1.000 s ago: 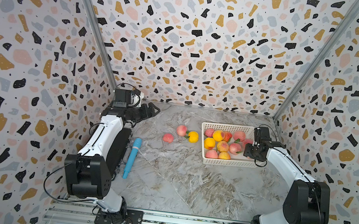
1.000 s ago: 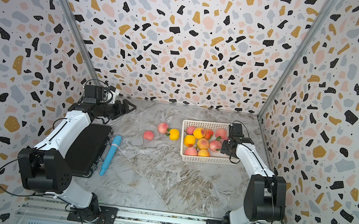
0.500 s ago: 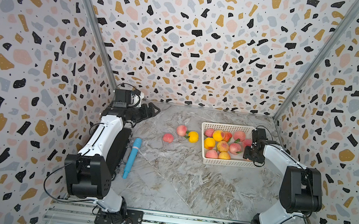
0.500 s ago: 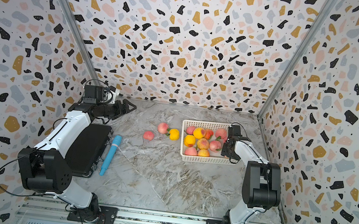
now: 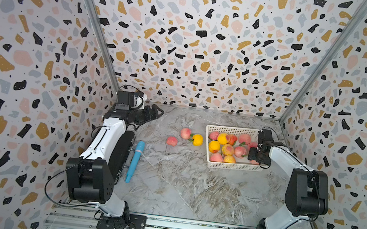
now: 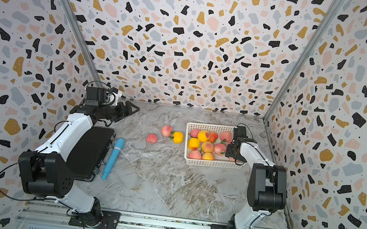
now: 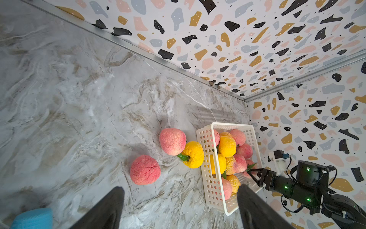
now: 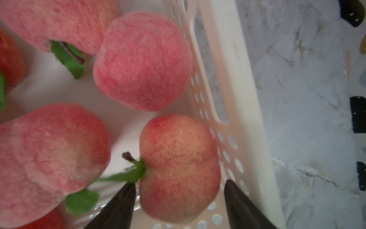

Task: Put the peaches into the basket
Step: Place the peach in the basket, then pick up the peach from the center of the board.

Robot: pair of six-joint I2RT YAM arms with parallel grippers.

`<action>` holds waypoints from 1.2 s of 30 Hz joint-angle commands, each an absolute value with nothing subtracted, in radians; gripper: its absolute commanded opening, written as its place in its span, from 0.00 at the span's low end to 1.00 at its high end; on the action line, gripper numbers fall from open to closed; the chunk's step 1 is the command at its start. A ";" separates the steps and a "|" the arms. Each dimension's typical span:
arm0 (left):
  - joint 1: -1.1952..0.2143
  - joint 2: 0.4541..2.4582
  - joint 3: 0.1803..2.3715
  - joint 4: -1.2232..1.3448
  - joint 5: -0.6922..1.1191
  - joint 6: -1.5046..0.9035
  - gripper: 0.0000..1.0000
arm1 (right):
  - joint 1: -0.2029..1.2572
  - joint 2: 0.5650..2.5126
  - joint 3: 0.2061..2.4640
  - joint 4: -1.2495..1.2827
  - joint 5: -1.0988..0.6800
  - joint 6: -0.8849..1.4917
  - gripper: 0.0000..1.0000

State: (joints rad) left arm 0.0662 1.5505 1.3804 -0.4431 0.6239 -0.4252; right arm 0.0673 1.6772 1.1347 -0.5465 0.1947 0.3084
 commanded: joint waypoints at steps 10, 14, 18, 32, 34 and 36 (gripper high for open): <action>0.071 1.530 1.372 -0.417 0.630 -0.415 0.89 | 0.064 1.472 1.107 -0.524 0.166 0.300 0.76; 0.071 1.532 1.371 -0.416 0.626 -0.415 0.89 | 0.066 1.362 1.046 -0.445 0.058 0.301 0.77; 0.071 1.536 1.372 -0.419 0.622 -0.413 0.89 | 0.110 1.251 0.959 -0.329 -0.033 0.285 0.77; -0.002 1.549 1.383 -0.477 0.531 -0.355 0.89 | 0.315 1.056 0.555 0.216 -0.049 0.269 0.72; -0.015 1.564 1.395 -0.496 0.524 -0.341 0.89 | 0.326 1.030 0.499 0.282 -0.035 0.276 0.72; -0.028 1.562 1.383 -0.489 0.496 -0.331 0.89 | 0.328 1.004 0.445 0.349 -0.036 0.288 0.73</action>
